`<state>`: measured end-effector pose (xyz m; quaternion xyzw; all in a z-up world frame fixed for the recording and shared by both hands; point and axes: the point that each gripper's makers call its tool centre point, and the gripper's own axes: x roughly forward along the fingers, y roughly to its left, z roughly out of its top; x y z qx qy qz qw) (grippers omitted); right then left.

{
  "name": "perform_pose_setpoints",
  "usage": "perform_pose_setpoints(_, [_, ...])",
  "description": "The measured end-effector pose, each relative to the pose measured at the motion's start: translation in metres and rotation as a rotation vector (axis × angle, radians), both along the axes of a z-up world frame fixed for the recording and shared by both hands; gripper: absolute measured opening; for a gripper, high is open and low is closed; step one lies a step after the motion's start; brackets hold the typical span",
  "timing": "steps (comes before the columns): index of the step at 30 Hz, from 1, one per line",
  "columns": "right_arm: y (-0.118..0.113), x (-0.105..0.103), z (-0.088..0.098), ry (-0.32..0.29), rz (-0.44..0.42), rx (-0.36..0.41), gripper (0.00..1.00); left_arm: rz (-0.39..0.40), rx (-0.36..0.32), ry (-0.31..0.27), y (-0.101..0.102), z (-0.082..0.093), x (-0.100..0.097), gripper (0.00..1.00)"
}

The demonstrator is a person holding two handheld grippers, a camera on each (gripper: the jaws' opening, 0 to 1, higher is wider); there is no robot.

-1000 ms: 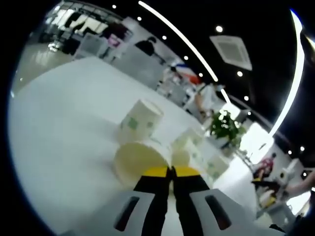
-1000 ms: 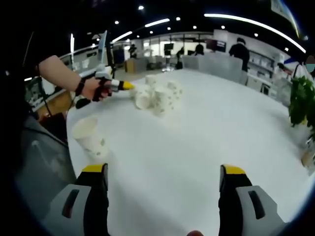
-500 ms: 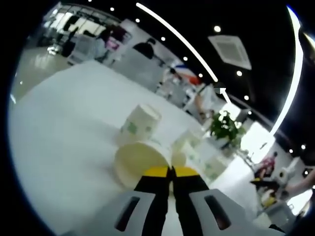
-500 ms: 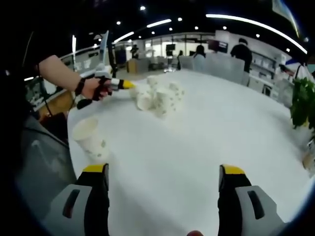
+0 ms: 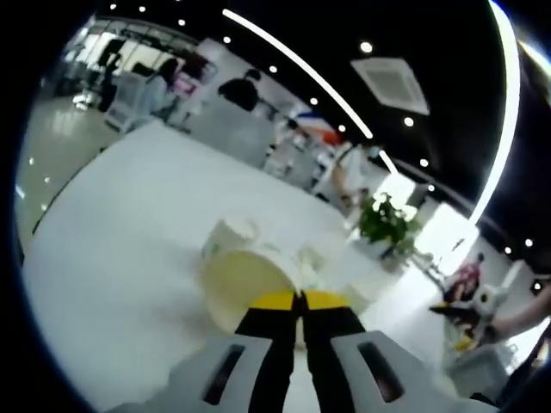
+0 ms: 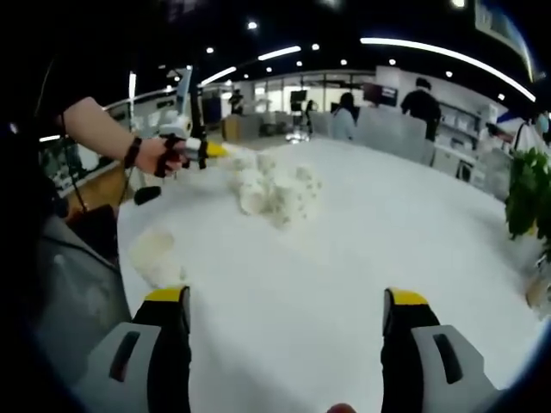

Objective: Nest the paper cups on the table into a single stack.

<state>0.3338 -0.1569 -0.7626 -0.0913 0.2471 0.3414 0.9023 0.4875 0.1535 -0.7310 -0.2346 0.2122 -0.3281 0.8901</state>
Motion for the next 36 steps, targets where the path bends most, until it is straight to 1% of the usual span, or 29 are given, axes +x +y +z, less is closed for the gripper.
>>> perform_pose_setpoints(1, [0.001,0.000,0.003,-0.004,-0.002,0.009,0.91,-0.014,0.015,-0.015,-0.001,0.006,-0.003,0.00])
perform_pose_setpoints(3, [0.004,-0.001,0.007,-0.017,0.000,0.016,0.91,-0.024,0.019,-0.019,-0.004,0.013,-0.008,0.00])
perform_pose_setpoints(7, [0.011,-0.003,0.014,-0.032,0.005,0.030,0.91,-0.057,0.030,-0.019,-0.010,0.028,-0.023,0.00])
perform_pose_setpoints(10, [0.013,-0.002,0.017,-0.047,0.005,0.041,0.91,-0.079,0.030,-0.027,-0.018,0.045,-0.040,0.00])
perform_pose_setpoints(12, [0.014,-0.002,0.018,-0.050,0.004,0.047,0.91,-0.097,0.035,-0.030,-0.020,0.049,-0.046,0.00])
perform_pose_setpoints(14, [0.016,-0.002,0.019,-0.054,0.008,0.049,0.91,-0.126,0.063,-0.038,-0.024,0.054,-0.057,0.00])
perform_pose_setpoints(20, [0.014,-0.009,0.020,-0.065,0.020,0.045,0.90,-0.166,0.057,-0.044,-0.033,0.073,-0.075,0.00])
perform_pose_setpoints(26, [0.011,-0.014,0.024,-0.079,0.024,0.043,0.90,-0.249,0.063,-0.053,-0.049,0.093,-0.093,0.00])
perform_pose_setpoints(30, [0.010,-0.015,0.024,-0.084,0.009,0.054,0.90,-0.319,0.083,-0.080,-0.062,0.104,-0.105,0.00])
perform_pose_setpoints(33, [0.012,-0.018,0.023,-0.084,0.005,0.053,0.90,-0.368,0.113,-0.088,-0.071,0.106,-0.114,0.00])
perform_pose_setpoints(36, [0.013,-0.020,0.023,-0.085,-0.005,0.067,0.90,-0.433,0.162,-0.101,-0.081,0.109,-0.124,0.00])
